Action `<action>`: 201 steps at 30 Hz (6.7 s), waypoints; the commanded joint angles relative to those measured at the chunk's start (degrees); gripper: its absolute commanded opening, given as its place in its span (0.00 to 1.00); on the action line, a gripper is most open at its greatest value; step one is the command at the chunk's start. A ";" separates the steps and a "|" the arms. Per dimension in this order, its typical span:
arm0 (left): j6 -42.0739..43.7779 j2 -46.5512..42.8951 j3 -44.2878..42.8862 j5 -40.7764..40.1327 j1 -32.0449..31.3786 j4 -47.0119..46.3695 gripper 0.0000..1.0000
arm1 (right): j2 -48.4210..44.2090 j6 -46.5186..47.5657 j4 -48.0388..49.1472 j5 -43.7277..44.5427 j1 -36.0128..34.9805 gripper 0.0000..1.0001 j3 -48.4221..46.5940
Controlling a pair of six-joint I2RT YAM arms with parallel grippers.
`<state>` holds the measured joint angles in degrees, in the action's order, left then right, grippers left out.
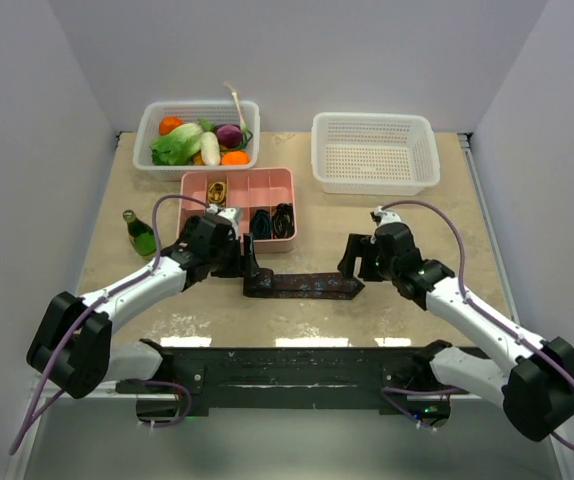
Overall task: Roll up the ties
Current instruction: Roll the tie at the center of the board.
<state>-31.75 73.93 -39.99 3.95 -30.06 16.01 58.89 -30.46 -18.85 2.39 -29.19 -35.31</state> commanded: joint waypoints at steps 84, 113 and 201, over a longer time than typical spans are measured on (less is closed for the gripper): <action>-7.45 -12.23 18.19 19.08 17.49 -14.77 0.84 | 39.01 6.55 20.87 -14.43 -24.60 0.00 -27.79; -14.84 -5.11 28.56 30.51 18.29 -29.28 0.79 | 42.18 2.16 27.11 -11.09 -24.86 0.00 -19.10; -0.86 12.11 -18.81 -32.94 -12.47 28.20 0.29 | 41.39 3.21 23.87 -6.09 -24.86 0.01 -22.44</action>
<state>-31.05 85.43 -56.05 -22.46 -40.91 40.91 105.21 -28.53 6.39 -6.42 -53.87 -58.52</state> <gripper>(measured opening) 0.372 0.008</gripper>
